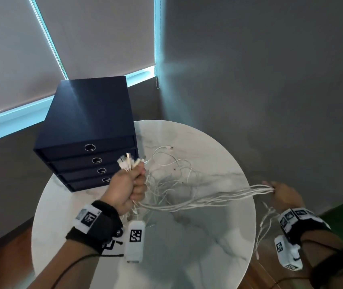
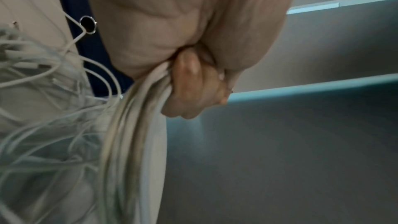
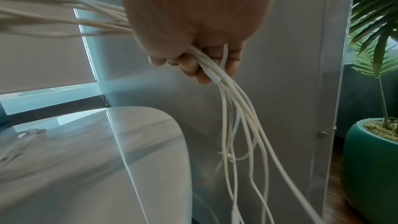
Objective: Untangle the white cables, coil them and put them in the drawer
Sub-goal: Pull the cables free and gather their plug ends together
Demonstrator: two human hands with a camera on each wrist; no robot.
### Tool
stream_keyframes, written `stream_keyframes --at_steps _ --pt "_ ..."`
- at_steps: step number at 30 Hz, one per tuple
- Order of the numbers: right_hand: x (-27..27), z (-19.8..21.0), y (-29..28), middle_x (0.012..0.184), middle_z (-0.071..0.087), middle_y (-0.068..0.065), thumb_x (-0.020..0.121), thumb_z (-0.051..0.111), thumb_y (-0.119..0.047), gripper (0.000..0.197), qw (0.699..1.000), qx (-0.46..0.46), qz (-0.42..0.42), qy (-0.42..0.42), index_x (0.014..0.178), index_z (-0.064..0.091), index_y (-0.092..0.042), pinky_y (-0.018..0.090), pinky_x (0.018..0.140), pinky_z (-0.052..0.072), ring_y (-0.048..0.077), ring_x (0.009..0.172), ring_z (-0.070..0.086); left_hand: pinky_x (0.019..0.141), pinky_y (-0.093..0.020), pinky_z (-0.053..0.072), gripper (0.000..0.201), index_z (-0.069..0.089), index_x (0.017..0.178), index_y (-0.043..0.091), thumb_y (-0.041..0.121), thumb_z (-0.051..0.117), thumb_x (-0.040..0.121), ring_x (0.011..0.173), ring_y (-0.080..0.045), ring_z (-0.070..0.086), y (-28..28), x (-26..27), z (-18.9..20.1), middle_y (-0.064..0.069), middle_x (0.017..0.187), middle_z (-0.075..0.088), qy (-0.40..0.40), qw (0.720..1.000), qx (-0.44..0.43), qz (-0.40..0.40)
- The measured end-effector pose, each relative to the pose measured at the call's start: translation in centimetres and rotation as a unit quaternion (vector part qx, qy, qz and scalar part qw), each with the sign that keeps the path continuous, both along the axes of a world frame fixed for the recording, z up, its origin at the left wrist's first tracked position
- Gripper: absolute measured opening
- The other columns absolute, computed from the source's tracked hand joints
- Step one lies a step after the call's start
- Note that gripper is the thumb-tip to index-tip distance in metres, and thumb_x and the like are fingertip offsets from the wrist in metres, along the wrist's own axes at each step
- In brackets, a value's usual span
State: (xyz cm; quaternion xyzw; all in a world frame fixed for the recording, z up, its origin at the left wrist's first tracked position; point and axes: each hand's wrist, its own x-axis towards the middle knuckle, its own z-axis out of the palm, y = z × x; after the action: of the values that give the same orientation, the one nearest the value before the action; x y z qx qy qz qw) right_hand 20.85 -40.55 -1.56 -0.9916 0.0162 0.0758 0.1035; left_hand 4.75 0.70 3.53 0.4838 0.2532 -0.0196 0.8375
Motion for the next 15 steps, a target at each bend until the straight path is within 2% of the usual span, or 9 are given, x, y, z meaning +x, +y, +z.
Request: stream_keyframes --at_steps 2,4,6,7,9,10,12,13,15 --pt "0.6 -0.9 0.0 0.105 0.071 0.014 0.096 0.05 -0.041 0.028 0.999 -0.029 -0.007 0.039 0.095 0.069 -0.02 0.041 0.086 0.05 0.036 0.102 0.065 0.035 -0.011 0.015 0.035 0.045 0.07 0.02 0.034 0.051 0.101 0.039 -0.005 0.017 -1.4 -0.3 -0.9 0.007 0.055 0.024 0.019 0.999 0.002 -0.026" --pt "1.1 -3.1 0.2 0.096 0.072 0.013 0.086 0.062 -0.027 0.014 0.993 -0.05 -0.002 0.107 0.076 0.067 -0.018 0.039 0.082 0.052 0.033 0.098 0.068 0.036 -0.011 0.013 0.036 0.041 0.068 0.021 0.033 0.051 0.101 0.039 -0.005 0.015 -2.3 -0.6 -1.5 0.006 0.056 0.022 0.037 0.999 0.006 -0.038" --pt "1.0 -5.8 0.4 0.074 0.068 0.008 0.071 0.072 -0.021 0.024 0.981 -0.052 0.046 0.182 0.055 0.055 -0.021 0.037 0.077 0.052 0.029 0.091 0.069 0.038 -0.012 0.011 0.037 0.038 0.068 0.022 0.03 0.051 0.101 0.041 -0.006 0.013 -2.7 -0.9 -2.1 0.005 0.056 0.02 0.05 0.998 0.022 -0.037" --pt "1.1 -7.3 0.3 0.07 0.063 0.0 0.065 0.074 -0.023 0.027 0.972 -0.069 0.066 0.216 0.053 0.05 -0.025 0.035 0.076 0.051 0.024 0.088 0.067 0.039 -0.013 0.011 0.037 0.036 0.068 0.023 0.028 0.051 0.101 0.043 -0.007 0.012 -2.9 -0.9 -2.3 0.005 0.057 0.02 0.052 0.998 0.028 -0.031" --pt "1.2 -8.8 0.1 0.08 0.061 -0.006 0.065 0.075 -0.024 0.027 0.95 -0.122 0.116 0.264 0.06 0.049 -0.026 0.029 0.079 0.051 0.018 0.088 0.062 0.04 -0.014 0.011 0.038 0.034 0.066 0.023 0.025 0.051 0.1 0.044 -0.009 0.012 -2.9 -0.9 -2.8 0.004 0.057 0.02 0.05 0.998 0.032 -0.009" --pt "1.6 -9.2 0.3 0.09 0.065 -0.007 0.069 0.073 -0.029 0.019 0.941 -0.145 0.14 0.271 0.068 0.054 -0.025 0.028 0.082 0.052 0.018 0.092 0.063 0.041 -0.015 0.012 0.038 0.033 0.066 0.022 0.023 0.05 0.1 0.044 -0.009 0.012 -2.9 -0.9 -3.0 0.003 0.057 0.02 0.048 0.998 0.033 0.002" --pt "1.0 -6.5 2.5 0.11 0.067 -0.009 0.078 0.059 -0.05 0.025 0.937 -0.186 0.188 0.227 0.098 0.058 -0.034 0.029 0.088 0.053 0.021 0.102 0.066 0.042 -0.016 0.012 0.035 0.032 0.066 0.022 0.018 0.047 0.098 0.044 -0.01 0.012 -3.0 -0.8 -3.3 0.003 0.057 0.019 0.042 0.998 0.032 0.017" --pt "1.1 -5.3 4.0 0.112 0.068 -0.006 0.084 0.052 -0.05 0.027 0.939 -0.182 0.206 0.207 0.105 0.059 -0.034 0.03 0.088 0.052 0.022 0.103 0.066 0.042 -0.016 0.012 0.033 0.032 0.067 0.023 0.016 0.045 0.096 0.045 -0.01 0.012 -3.0 -0.7 -3.4 0.003 0.057 0.019 0.04 0.999 0.028 0.022" --pt "1.0 -3.0 7.7 0.113 0.068 0.004 0.092 0.051 -0.028 0.02 0.948 -0.145 0.218 0.182 0.104 0.066 -0.025 0.024 0.084 0.048 0.024 0.103 0.066 0.042 -0.017 0.011 0.03 0.033 0.066 0.022 0.014 0.042 0.094 0.045 -0.01 0.012 -3.2 -0.5 -3.6 0.003 0.056 0.019 0.04 0.999 0.021 0.027"
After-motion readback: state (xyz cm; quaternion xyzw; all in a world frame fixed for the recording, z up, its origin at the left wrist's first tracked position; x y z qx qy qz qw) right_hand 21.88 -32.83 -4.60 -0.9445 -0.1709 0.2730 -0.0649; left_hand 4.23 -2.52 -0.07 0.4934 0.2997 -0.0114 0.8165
